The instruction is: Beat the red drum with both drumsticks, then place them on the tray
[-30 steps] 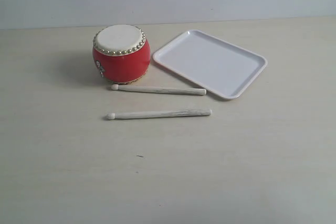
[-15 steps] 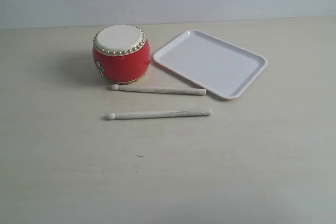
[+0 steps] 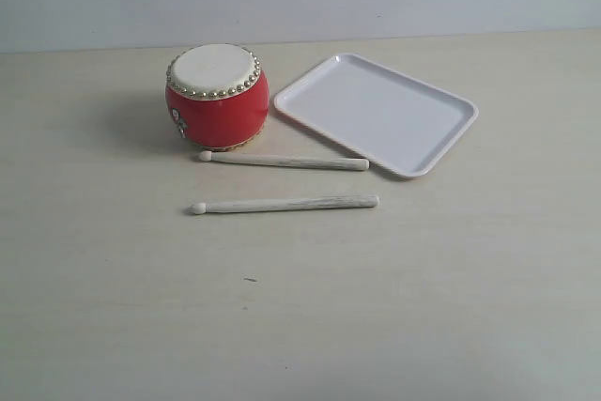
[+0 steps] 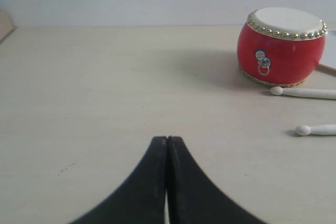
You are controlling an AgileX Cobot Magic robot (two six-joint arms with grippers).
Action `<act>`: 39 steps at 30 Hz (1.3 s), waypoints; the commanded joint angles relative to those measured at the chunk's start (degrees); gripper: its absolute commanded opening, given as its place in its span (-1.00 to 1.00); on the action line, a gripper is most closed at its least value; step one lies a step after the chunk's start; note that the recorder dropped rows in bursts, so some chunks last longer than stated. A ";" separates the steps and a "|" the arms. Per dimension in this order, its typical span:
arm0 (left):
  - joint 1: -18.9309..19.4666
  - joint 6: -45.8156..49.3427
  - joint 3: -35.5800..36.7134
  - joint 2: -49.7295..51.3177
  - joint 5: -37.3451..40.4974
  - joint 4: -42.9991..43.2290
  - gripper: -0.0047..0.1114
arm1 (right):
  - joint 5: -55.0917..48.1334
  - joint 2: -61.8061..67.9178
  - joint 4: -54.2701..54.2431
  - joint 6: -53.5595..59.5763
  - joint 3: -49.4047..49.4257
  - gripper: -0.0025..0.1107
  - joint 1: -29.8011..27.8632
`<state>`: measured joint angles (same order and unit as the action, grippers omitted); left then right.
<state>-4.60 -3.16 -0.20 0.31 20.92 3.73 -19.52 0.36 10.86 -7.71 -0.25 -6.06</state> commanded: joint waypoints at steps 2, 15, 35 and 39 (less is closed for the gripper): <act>0.07 -0.27 0.20 -0.31 -0.61 0.14 -0.92 | 0.23 -0.36 -0.16 -0.10 0.25 -0.96 0.10; 0.07 -0.27 0.20 -0.31 -0.61 0.14 -0.92 | 0.23 -0.36 -0.16 -0.10 0.25 -0.96 0.10; 0.07 -0.27 0.20 -0.31 -0.61 0.14 -0.92 | 19.05 -0.36 4.38 1.74 0.25 -0.96 0.10; 0.07 -0.27 0.20 -0.31 -0.61 0.14 -0.92 | 31.63 -0.36 4.09 -5.01 0.25 -0.96 0.10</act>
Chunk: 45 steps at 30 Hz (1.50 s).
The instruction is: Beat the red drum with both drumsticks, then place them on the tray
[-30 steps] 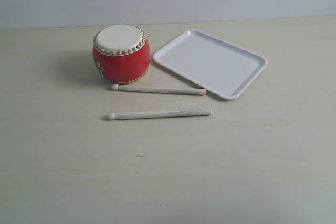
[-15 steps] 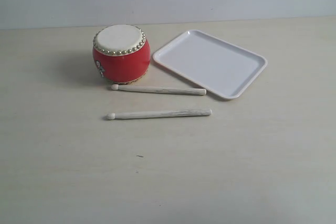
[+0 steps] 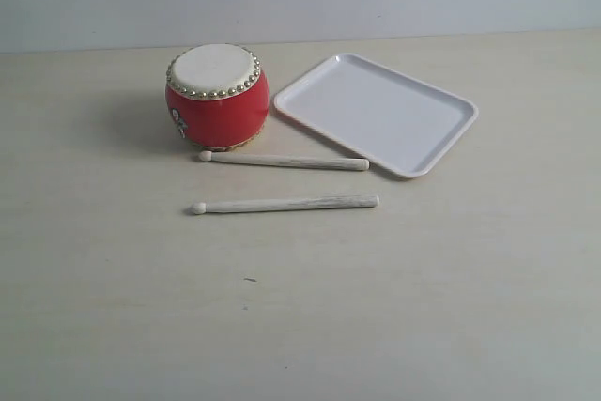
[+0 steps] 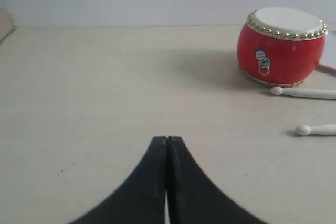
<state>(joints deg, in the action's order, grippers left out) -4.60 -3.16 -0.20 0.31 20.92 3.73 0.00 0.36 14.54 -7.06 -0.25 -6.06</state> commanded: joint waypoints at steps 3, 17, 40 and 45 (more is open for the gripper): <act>0.07 -0.27 0.20 -0.31 -0.61 0.14 -0.92 | 20.39 -0.36 0.50 -15.67 0.25 -0.96 0.10; 0.07 -0.27 0.20 -0.31 -0.61 0.14 -0.92 | 37.47 19.00 -7.76 -27.68 -18.51 -0.96 0.10; 0.07 -0.27 0.20 -0.31 -0.61 0.14 -0.92 | 32.82 102.24 85.41 -72.33 -79.80 -0.96 0.72; 0.07 -0.27 0.20 -0.31 -0.61 0.14 -0.92 | 1.33 106.61 85.41 -52.40 -78.80 -0.96 0.72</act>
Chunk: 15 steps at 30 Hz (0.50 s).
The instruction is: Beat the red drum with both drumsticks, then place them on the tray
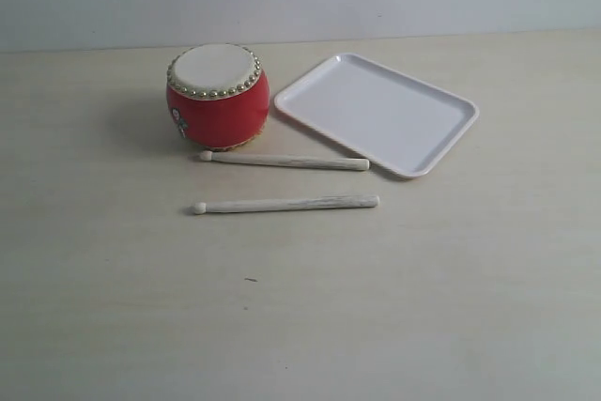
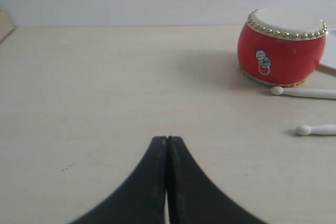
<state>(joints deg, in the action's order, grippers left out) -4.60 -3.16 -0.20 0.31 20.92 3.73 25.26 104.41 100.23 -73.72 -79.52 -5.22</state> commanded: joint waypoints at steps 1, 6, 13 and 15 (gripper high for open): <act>0.07 -0.27 0.20 -0.31 -0.61 0.14 -0.92 | -28.84 3.46 -0.28 17.12 0.63 -0.96 -0.12; 0.07 -0.27 0.20 -0.31 -0.61 0.14 -0.92 | -40.80 5.69 -13.63 42.05 0.79 -0.96 0.05; 0.07 -0.27 0.20 -0.31 -0.61 0.14 -0.92 | -60.02 5.69 -68.71 100.87 -9.24 -0.96 9.17; 0.07 -0.27 0.20 -0.31 -0.61 0.14 -0.92 | -70.90 5.69 -84.51 117.76 -14.40 -0.96 12.20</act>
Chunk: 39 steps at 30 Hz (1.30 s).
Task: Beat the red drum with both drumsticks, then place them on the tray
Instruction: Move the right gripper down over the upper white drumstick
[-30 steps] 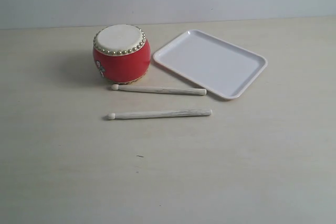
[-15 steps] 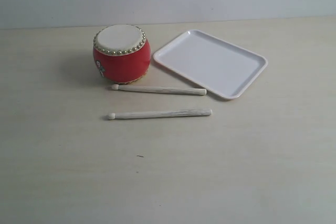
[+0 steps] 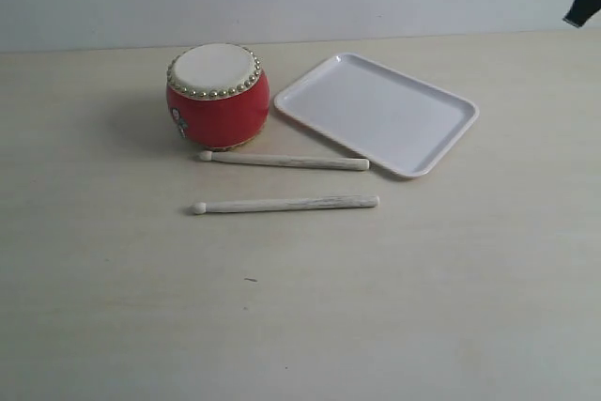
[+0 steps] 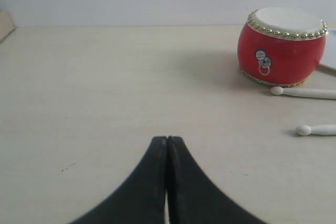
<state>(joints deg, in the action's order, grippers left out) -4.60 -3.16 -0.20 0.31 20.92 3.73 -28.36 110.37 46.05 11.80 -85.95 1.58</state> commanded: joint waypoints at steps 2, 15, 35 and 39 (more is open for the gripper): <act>0.07 -0.27 0.20 -0.31 -0.61 0.14 -0.92 | -30.13 -0.26 -43.17 46.15 -11.49 -0.96 7.80; 0.07 -0.27 0.20 -0.31 -0.61 0.14 -0.92 | -39.19 2.93 -56.06 57.95 -14.45 -0.96 23.56; 0.07 -0.27 0.20 -0.31 -0.61 0.14 -0.92 | -28.77 15.73 -57.24 54.52 -14.45 -0.28 27.69; 0.07 -0.27 0.20 -0.31 -0.61 0.14 -0.92 | -27.34 16.40 -57.68 53.34 -14.45 -0.28 27.69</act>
<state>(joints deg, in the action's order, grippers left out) -4.60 -3.16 -0.20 0.31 20.92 3.73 -57.14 126.44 -11.27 66.28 -99.99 29.19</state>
